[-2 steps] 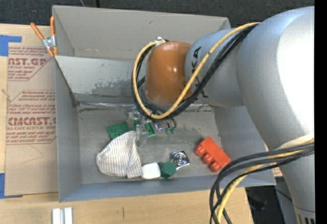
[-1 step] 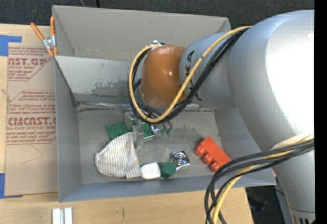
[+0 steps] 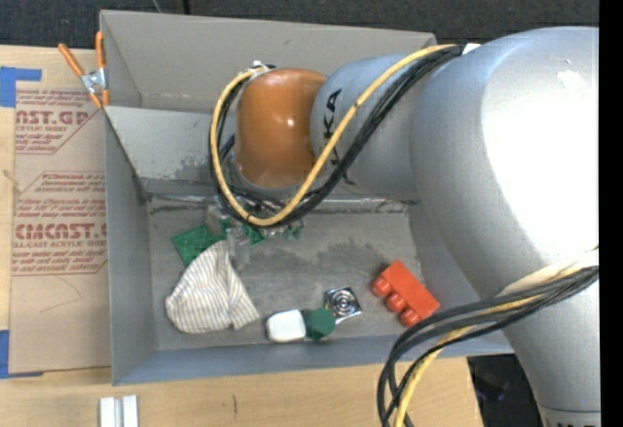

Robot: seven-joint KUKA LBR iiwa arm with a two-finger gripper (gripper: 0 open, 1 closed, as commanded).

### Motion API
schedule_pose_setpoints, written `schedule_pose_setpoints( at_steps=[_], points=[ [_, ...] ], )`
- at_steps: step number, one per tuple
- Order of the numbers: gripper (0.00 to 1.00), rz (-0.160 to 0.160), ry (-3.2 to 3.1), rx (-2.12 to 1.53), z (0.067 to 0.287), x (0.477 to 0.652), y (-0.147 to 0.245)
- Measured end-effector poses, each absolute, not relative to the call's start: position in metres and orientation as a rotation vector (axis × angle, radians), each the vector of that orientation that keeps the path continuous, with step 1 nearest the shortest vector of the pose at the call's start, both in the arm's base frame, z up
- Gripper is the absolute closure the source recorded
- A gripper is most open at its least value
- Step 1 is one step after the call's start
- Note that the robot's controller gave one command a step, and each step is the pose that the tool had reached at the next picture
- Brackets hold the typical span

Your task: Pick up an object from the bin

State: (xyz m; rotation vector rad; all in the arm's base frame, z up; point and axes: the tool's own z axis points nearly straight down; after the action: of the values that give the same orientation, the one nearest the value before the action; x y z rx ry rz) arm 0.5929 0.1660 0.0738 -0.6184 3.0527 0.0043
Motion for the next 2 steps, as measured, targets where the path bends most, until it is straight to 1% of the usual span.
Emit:
schedule_pose_setpoints(
  at_steps=[1,2],
  points=[
    [1.0,0.004,3.053,-0.619,0.0738,0.5929,0.1659],
    [1.0,0.009,3.055,-0.556,0.0743,0.5849,0.1643]
  ],
)
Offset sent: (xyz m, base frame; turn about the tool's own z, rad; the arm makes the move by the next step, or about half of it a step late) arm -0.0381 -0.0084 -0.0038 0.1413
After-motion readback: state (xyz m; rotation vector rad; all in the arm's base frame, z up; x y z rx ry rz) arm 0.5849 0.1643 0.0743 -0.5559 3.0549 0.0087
